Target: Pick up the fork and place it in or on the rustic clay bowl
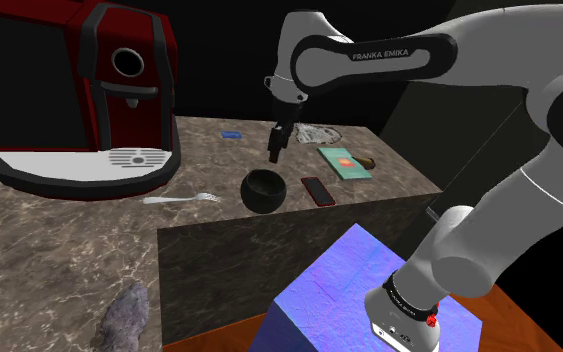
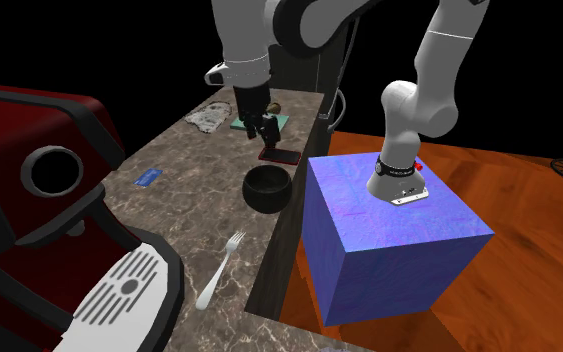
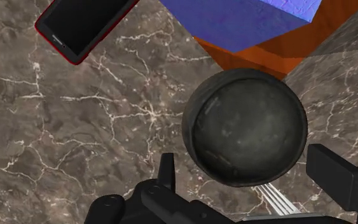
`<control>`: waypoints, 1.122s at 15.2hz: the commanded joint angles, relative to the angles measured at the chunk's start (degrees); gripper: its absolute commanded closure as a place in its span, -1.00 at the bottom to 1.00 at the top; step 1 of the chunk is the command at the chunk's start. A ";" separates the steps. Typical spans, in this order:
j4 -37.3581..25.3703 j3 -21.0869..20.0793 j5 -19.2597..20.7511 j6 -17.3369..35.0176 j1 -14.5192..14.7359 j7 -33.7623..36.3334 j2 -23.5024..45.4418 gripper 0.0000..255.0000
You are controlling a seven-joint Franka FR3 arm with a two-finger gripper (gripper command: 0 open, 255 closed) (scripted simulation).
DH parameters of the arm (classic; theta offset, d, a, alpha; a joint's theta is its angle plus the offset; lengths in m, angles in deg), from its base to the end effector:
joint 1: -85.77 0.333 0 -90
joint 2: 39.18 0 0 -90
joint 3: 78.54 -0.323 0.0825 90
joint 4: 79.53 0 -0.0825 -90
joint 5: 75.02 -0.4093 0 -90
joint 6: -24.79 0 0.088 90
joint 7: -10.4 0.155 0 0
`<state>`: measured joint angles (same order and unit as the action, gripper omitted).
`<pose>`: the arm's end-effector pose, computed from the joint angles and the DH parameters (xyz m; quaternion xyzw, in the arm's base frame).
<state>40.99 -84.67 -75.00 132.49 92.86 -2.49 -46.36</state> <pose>0.5084 0.1201 0.4141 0.9731 0.2249 -0.0495 0.0070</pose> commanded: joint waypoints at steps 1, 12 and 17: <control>-2.05 -0.78 -0.10 1.49 0.77 -0.54 3.84 -1.00; -19.40 -4.79 1.45 3.82 5.46 -2.80 25.33 -1.00; -29.62 -6.23 2.89 2.80 8.31 -3.80 35.39 -1.00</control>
<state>13.97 -90.66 -72.38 136.07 100.69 -5.85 -12.99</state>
